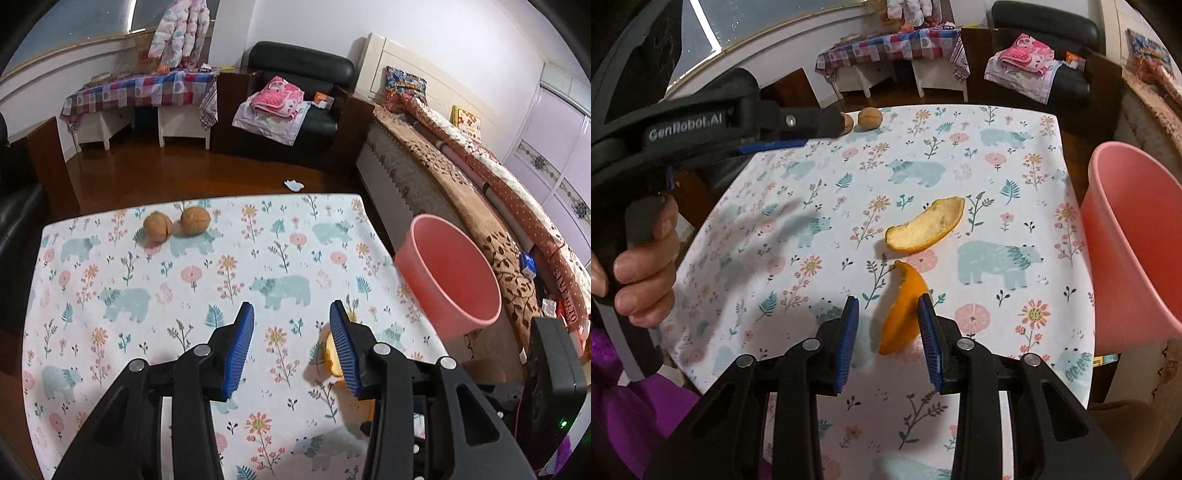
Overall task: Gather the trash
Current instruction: 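Move both open grippers back over the peels on the table, then grasp the orange peel with the right gripper while the left gripper grasps the banana peel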
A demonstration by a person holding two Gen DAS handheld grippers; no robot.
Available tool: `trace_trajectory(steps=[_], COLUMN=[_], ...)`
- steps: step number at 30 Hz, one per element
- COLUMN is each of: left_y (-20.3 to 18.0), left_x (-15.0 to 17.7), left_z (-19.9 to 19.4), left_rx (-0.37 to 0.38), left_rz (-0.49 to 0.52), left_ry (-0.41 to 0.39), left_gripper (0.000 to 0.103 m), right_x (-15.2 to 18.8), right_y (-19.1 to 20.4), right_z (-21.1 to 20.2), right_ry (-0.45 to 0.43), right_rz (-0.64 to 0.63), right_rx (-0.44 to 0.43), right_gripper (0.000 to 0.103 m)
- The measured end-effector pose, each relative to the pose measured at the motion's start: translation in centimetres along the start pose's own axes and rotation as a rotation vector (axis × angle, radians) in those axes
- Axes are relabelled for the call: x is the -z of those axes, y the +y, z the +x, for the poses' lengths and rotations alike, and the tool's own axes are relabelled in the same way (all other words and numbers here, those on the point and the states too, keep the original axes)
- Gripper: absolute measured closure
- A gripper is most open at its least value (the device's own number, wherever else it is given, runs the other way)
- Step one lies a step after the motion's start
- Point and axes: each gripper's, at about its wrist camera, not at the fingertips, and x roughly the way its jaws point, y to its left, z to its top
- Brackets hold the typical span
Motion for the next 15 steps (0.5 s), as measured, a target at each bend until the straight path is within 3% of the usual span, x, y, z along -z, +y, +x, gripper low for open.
trace_trajectory(steps=[2,4,7,12,15], left_y=[-0.2,-0.4,-0.8,-1.5,-2.0], left_x=[0.3,0.6,1.0,1.9,2.5], left_z=[0.4,0.7,1.2,2.5,3.2], left_rx=[0.004,0.010,0.016,0.034,0.041], left_rz=[0.008,0.018,0.033,0.050,0.068], left_ry=[0.013,0.024,0.039,0.087,0.111], left_gripper=[0.061,0.061,0.061,0.061,0.061], right_x=[-0.1,0.1,0.2,0.2,0.2], right_y=[-0.1,-0.5,-1.1,-2.0,-2.8], right_z=[0.2,0.5,0.3,-0.8,-1.5], right_ry=[0.003,0.011,-0.004,-0.044,-0.072], right_rz=[0.001,0.017,0.035,0.037,0.042], right_rx=[0.015,0.027,0.036,0.061,0.121], right_gripper=[0.069,0.081,0.088,0.090,0.090])
